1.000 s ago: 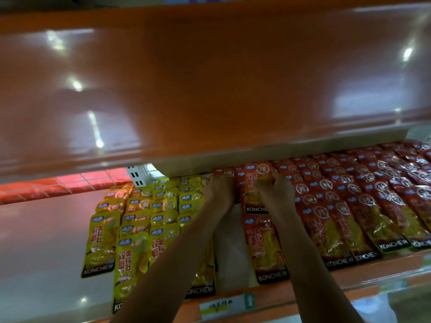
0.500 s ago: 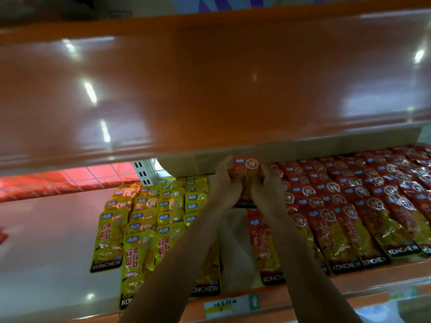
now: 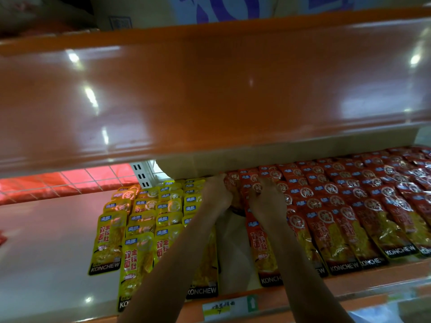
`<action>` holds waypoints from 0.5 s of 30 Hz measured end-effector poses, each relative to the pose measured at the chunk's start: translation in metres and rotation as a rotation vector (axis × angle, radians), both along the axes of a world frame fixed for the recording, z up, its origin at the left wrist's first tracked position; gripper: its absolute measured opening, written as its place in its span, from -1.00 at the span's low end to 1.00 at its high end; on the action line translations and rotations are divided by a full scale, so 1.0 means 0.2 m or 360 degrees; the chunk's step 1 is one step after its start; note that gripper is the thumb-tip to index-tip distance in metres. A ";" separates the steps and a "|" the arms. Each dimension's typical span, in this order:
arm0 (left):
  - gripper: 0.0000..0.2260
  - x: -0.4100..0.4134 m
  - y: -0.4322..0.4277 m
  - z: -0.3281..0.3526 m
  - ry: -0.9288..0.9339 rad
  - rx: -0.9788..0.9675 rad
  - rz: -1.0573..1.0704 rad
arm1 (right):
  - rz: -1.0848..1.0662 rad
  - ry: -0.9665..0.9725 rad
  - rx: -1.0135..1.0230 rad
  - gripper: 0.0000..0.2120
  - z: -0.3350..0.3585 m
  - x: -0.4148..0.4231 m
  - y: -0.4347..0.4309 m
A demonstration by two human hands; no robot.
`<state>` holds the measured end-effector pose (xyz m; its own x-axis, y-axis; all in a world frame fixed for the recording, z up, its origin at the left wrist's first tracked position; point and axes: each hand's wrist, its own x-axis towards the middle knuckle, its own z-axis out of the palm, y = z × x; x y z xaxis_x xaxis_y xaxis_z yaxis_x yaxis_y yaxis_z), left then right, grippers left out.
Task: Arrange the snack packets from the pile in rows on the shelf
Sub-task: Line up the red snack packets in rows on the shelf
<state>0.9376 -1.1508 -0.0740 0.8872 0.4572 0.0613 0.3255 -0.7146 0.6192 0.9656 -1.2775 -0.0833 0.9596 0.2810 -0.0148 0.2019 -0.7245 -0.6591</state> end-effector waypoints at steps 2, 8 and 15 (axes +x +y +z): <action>-0.70 0.01 0.00 -0.01 0.0015 0.0041 -0.0004 | 0.0012 0.0022 -0.0022 -0.66 0.00 0.00 -0.01; -0.81 0.03 -0.01 -0.04 0.0239 0.0362 -0.0062 | -0.0108 -0.0235 0.0151 -0.66 -0.01 -0.05 0.00; -0.84 0.05 -0.02 -0.05 0.0357 0.0579 -0.0066 | -0.0100 -0.0206 0.0161 -0.58 0.01 -0.07 0.00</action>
